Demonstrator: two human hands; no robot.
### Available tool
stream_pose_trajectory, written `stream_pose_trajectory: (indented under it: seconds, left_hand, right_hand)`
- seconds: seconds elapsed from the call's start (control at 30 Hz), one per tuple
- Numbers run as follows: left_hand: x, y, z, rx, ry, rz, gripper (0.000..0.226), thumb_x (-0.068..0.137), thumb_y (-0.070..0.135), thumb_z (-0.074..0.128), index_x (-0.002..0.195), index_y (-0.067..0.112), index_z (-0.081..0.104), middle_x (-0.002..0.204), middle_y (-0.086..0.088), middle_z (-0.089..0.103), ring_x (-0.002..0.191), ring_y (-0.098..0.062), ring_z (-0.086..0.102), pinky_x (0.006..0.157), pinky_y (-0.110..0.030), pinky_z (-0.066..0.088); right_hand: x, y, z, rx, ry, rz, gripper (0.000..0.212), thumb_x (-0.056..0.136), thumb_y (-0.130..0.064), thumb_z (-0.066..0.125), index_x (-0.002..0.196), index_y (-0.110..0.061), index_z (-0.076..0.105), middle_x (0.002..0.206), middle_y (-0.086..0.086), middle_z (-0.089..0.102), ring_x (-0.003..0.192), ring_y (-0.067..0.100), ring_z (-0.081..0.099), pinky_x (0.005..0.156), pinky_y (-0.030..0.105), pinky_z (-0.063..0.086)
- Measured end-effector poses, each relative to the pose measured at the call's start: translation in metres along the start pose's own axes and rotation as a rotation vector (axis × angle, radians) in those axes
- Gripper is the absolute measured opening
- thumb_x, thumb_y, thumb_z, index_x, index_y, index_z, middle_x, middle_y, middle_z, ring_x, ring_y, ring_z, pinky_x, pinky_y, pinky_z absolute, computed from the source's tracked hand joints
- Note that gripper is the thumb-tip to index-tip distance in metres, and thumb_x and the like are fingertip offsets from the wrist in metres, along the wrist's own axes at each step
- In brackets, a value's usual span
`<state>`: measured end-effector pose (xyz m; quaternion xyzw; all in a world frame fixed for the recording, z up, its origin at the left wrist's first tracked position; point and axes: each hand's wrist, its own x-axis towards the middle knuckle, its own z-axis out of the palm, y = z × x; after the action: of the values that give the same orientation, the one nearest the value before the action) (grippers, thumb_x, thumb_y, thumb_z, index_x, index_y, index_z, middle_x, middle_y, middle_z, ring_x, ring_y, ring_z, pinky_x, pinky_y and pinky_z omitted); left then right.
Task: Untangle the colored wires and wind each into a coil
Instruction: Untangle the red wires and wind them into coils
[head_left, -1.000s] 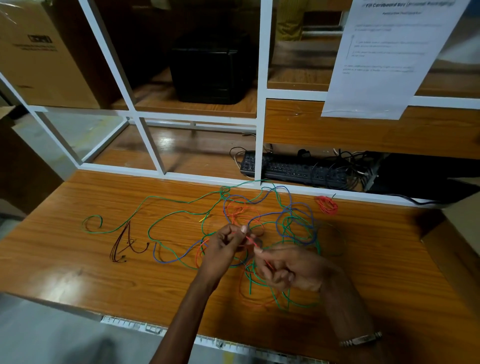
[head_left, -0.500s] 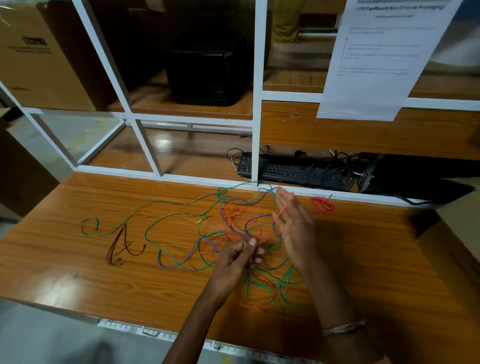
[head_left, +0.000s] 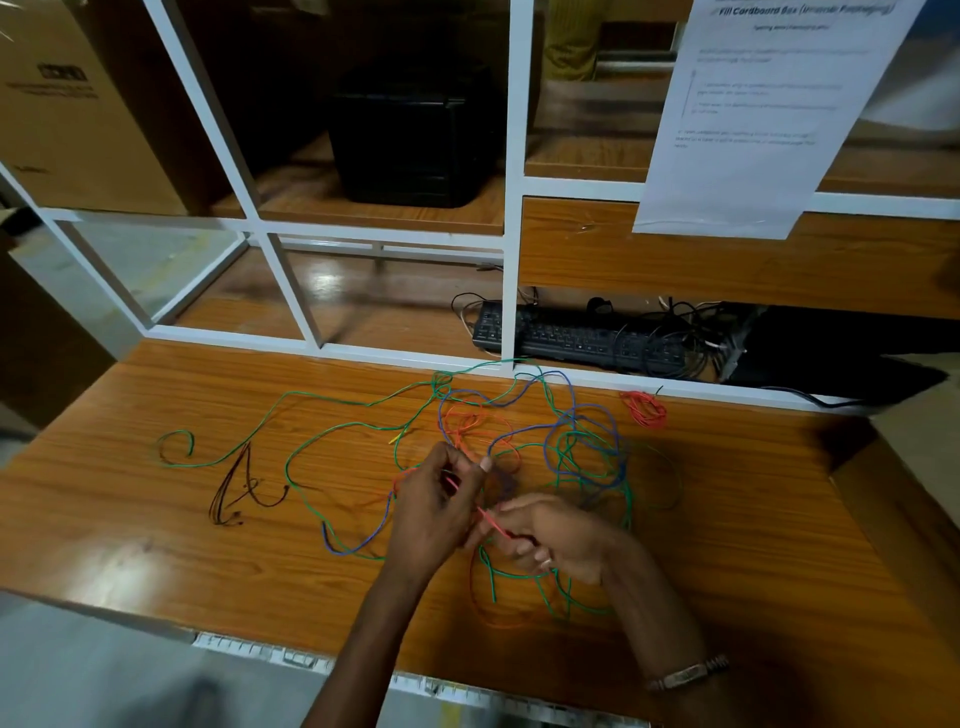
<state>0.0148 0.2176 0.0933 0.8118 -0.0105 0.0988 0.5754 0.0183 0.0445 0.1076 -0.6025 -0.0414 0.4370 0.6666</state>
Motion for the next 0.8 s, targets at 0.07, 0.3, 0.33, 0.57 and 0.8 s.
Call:
stream_pose_trajectory:
  seconds: [0.07,0.3,0.33,0.57,0.8]
  left_hand:
    - [0.005,-0.002,0.0,0.018,0.047,-0.022,0.028,0.095,0.041,0.074,0.082,0.023,0.058,0.071,0.005,0.064,0.06,-0.019,0.062,0.059,-0.045,0.052]
    - [0.006,0.004,0.003,-0.248,0.002,-0.14,0.037,0.098,0.04,0.064,0.074,0.012,0.056,0.067,0.004,0.059,0.068,-0.01,0.053,0.069,-0.034,0.044]
    - [0.005,0.004,0.004,-0.296,-0.023,-0.17,0.043,0.1,0.042,0.063,0.074,0.008,0.057,0.068,-0.005,0.058,0.069,-0.011,0.053,0.068,-0.033,0.045]
    - [0.0,-0.003,0.016,-0.351,-0.027,-0.314,0.049,0.076,0.052,0.066,0.071,0.004,0.058,0.07,-0.008,0.052,0.071,-0.022,0.052,0.069,-0.044,0.046]
    - [-0.011,-0.002,0.024,-0.17,-0.114,-0.078,0.038,0.089,0.008,0.079,0.06,0.015,0.056,0.105,0.016,0.079,0.127,-0.005,0.064,0.1,-0.03,0.046]
  right_hand:
    - [0.002,-0.004,0.009,0.115,-0.085,0.089,0.069,0.105,-0.062,0.032,0.089,-0.007,0.07,0.049,-0.005,0.024,0.036,0.005,0.016,0.042,0.027,0.005]
    - [-0.007,-0.019,0.025,0.433,-0.36,-0.077,0.061,0.106,-0.054,0.04,0.063,-0.012,0.054,0.04,-0.005,0.012,0.03,0.008,0.009,0.038,0.019,0.006]
    - [-0.009,-0.021,0.025,0.473,-0.375,-0.145,0.055,0.104,-0.051,0.049,0.064,-0.013,0.054,0.04,-0.006,0.012,0.029,0.008,0.009,0.038,0.018,0.009]
    - [-0.021,-0.045,0.013,0.901,-0.284,-0.566,0.036,0.103,-0.033,0.055,0.097,-0.003,0.073,0.042,-0.006,0.024,0.034,0.01,0.022,0.044,0.024,0.028]
    - [-0.005,-0.038,-0.03,0.859,0.474,-0.681,0.037,0.11,-0.027,0.038,0.13,-0.004,0.058,0.133,0.016,0.067,0.129,0.025,0.062,0.102,0.039,0.052]
